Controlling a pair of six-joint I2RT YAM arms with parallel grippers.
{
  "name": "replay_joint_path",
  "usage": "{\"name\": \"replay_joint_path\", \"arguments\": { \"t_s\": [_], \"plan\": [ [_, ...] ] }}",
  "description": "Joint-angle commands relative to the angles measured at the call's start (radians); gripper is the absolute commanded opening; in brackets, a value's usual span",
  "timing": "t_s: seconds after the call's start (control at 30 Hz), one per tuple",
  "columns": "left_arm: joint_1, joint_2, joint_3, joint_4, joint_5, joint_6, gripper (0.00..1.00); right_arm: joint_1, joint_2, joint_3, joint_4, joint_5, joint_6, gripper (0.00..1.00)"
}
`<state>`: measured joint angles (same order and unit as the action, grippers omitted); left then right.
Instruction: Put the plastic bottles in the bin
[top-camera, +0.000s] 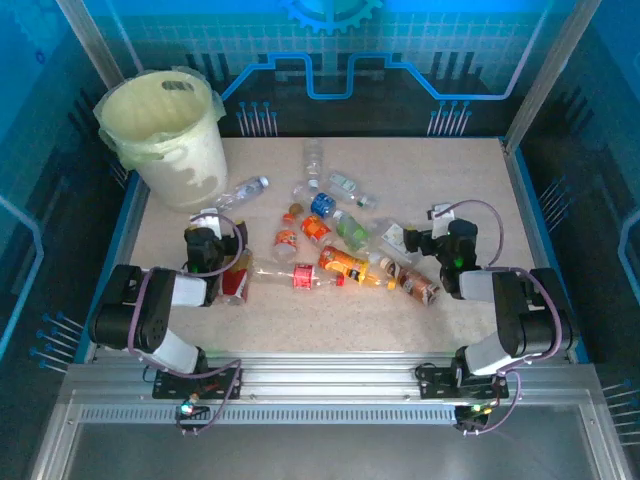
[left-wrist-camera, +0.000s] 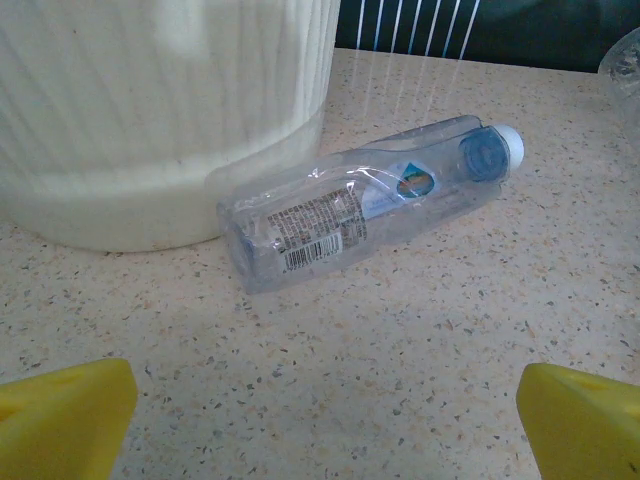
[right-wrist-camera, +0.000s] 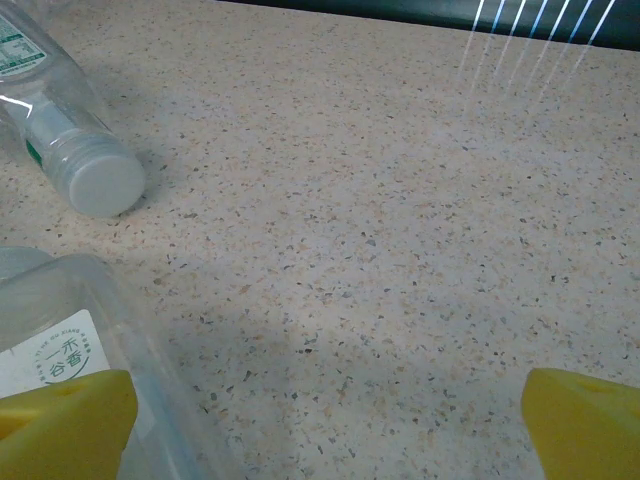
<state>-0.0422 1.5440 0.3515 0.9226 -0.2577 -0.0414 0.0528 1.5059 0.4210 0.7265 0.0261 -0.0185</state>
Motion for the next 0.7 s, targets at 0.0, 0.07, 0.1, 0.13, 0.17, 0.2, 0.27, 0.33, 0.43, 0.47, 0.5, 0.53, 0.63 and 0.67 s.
{"name": "replay_joint_path", "arguments": {
  "t_s": [0.0, 0.07, 0.1, 0.13, 0.17, 0.2, 0.27, 0.33, 0.43, 0.47, 0.5, 0.53, 0.63, 0.67],
  "plan": [
    [-0.001, 0.008, 0.015, 0.028, -0.009, 0.025, 0.99, 0.000, -0.001, 0.016, 0.017, 0.011, 0.011, 1.00],
    [-0.001, 0.007, 0.016, 0.028, -0.009, 0.024, 0.99, 0.000, -0.001, 0.017, 0.017, 0.010, 0.011, 1.00],
    [-0.001, 0.007, 0.016, 0.028, -0.008, 0.024, 0.99, 0.001, -0.001, 0.017, 0.017, 0.011, 0.012, 1.00],
    [-0.001, 0.007, 0.017, 0.028, -0.009, 0.025, 0.99, 0.001, -0.001, 0.016, 0.017, 0.011, 0.011, 1.00],
    [-0.001, 0.007, 0.017, 0.028, -0.009, 0.025, 0.99, 0.001, -0.001, 0.016, 0.017, 0.011, 0.011, 1.00],
    [-0.001, 0.007, 0.017, 0.028, -0.009, 0.024, 0.99, 0.000, -0.001, 0.017, 0.017, 0.011, 0.011, 1.00],
    [-0.001, 0.007, 0.017, 0.028, -0.009, 0.025, 0.99, 0.000, -0.001, 0.017, 0.017, 0.011, 0.011, 1.00],
    [0.000, 0.007, 0.017, 0.027, -0.009, 0.025, 0.99, 0.000, -0.001, 0.016, 0.017, 0.011, 0.011, 1.00],
    [-0.001, 0.007, 0.016, 0.028, -0.010, 0.023, 0.99, 0.000, -0.001, 0.019, 0.017, 0.011, 0.011, 1.00],
    [-0.001, 0.007, 0.016, 0.028, -0.010, 0.024, 0.99, 0.000, -0.001, 0.018, 0.017, 0.010, 0.012, 1.00],
    [-0.001, 0.007, 0.016, 0.028, -0.010, 0.026, 0.99, -0.001, -0.001, 0.017, 0.017, 0.011, 0.011, 1.00],
    [-0.001, 0.007, 0.015, 0.029, -0.011, 0.027, 0.99, 0.000, -0.001, 0.017, 0.017, 0.011, 0.011, 1.00],
    [-0.004, 0.007, 0.013, 0.033, -0.009, 0.031, 0.99, 0.000, -0.001, 0.017, 0.017, 0.011, 0.011, 1.00],
    [-0.004, 0.005, 0.011, 0.037, -0.011, 0.030, 0.99, -0.001, -0.002, 0.016, 0.020, 0.011, 0.011, 1.00]
  ]
}}
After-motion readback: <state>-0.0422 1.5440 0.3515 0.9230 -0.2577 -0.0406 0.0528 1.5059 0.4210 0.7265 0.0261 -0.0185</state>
